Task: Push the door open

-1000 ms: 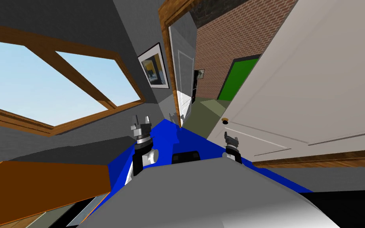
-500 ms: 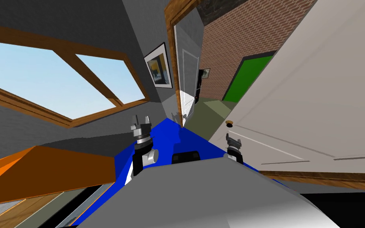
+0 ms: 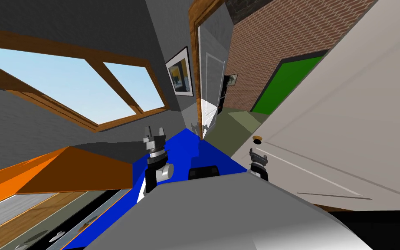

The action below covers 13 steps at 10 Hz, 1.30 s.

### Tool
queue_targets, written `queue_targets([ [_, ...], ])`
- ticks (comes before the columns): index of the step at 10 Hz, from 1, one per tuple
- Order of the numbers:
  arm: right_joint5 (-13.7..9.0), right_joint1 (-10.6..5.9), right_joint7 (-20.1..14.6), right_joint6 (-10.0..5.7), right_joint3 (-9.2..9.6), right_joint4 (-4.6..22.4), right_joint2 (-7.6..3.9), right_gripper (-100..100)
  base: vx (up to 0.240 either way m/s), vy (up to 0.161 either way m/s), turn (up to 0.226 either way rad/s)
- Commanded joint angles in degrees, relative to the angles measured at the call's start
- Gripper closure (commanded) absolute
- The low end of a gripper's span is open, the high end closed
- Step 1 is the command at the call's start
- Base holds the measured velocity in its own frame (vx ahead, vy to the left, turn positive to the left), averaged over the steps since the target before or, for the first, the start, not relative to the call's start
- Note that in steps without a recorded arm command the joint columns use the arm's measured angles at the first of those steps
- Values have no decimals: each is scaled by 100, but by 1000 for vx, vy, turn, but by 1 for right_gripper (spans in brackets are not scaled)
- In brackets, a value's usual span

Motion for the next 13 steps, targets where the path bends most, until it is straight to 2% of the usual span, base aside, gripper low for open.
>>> queue_targets([
  [1, -66, 12, 185, 10, -31, 56, -14, -100, 10, -41, 115],
  [3, -47, 17, 152, 9, -40, 13, 13, -100, 38, -61, 18],
  [10, -46, -51, 156, -29, -90, 129, 38, -100, 125, -151, 21],
  [12, -46, -54, 158, -29, -94, 131, 39, -100, 109, -86, 14],
  [13, -46, -54, 158, -29, -94, 131, 39, 100, -13, 0, -17],
])
